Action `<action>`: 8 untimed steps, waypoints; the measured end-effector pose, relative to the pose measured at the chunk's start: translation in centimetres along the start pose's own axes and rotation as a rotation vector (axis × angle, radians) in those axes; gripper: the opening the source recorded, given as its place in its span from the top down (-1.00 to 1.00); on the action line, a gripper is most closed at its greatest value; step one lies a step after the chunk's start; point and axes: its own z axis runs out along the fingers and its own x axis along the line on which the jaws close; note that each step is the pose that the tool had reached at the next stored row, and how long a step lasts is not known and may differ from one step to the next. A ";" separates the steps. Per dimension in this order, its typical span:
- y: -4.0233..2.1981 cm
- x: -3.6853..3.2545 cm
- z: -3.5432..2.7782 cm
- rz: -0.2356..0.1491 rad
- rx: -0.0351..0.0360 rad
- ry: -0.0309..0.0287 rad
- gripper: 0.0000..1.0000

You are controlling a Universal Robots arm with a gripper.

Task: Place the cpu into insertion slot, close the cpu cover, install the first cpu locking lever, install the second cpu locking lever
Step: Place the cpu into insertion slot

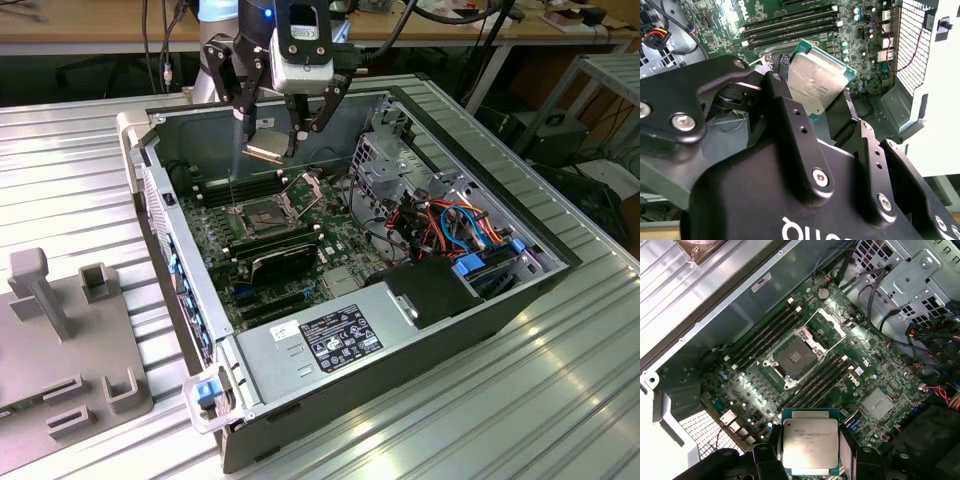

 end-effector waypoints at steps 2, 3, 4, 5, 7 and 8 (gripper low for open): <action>0.04 -0.04 0.01 0.028 0.0006 -0.0012 -0.09; 0.06 -0.06 0.01 0.042 0.0009 -0.0019 -0.09; 0.07 -0.07 0.01 0.049 0.0011 -0.0022 -0.09; 0.08 -0.08 0.01 0.055 0.0013 -0.0025 -0.09; 0.10 -0.11 0.01 0.070 0.0016 -0.0032 -0.09; 0.12 -0.12 0.02 0.078 0.0017 -0.0035 -0.09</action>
